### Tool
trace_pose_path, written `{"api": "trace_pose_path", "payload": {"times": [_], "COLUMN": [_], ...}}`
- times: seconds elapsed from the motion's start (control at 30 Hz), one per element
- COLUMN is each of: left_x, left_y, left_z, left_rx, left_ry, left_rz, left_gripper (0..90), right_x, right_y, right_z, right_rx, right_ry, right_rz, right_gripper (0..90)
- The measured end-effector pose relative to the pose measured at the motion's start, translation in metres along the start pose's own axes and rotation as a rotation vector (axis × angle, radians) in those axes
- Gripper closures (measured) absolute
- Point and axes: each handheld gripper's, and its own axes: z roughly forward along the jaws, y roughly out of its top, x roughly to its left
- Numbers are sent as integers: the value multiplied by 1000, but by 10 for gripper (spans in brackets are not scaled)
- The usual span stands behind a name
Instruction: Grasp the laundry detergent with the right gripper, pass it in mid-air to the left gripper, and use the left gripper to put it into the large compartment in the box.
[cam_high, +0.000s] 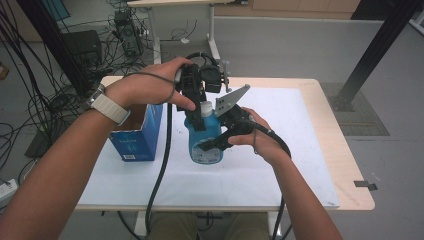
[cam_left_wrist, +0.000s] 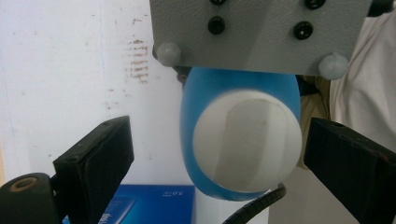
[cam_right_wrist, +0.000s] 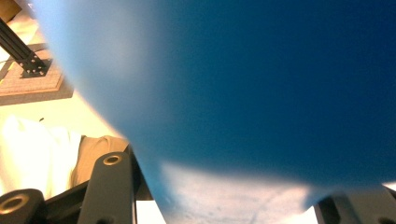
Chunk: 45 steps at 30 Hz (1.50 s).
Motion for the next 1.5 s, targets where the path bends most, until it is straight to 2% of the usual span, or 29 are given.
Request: {"api": "trace_pose_path", "payload": {"times": [0.87, 0.93, 1.13, 1.23, 1.33, 1.43, 1.5], "left_x": [0, 0, 0, 0, -1, -1, -1], "left_y": [3, 3, 3, 4, 4, 4, 4], "left_z": [9, 11, 14, 15, 17, 18, 19], "left_rx": [5, 4, 6, 3, 1, 3, 4], "left_ry": [-11, -15, -21, -25, -29, -34, -38], "left_rz": [6, 8, 13, 13, 18, 22, 20], "left_gripper": [87, 87, 95, 105, 118, 128, 133], "right_x": [1, 3, 4, 2, 3, 1, 1], "right_y": [4, 5, 5, 5, 5, 5, 6], "right_z": [-1, -1, -2, -2, -3, -2, -2], "right_rx": [-4, -10, -7, -21, -26, -25, -29], "right_ry": [-6, 15, 19, 1, 9, 0, 1], "right_rz": [-13, 10, 19, -9, -2, -28, -28], "right_gripper": [438, 438, 438, 438, 438, 438, 438]}}
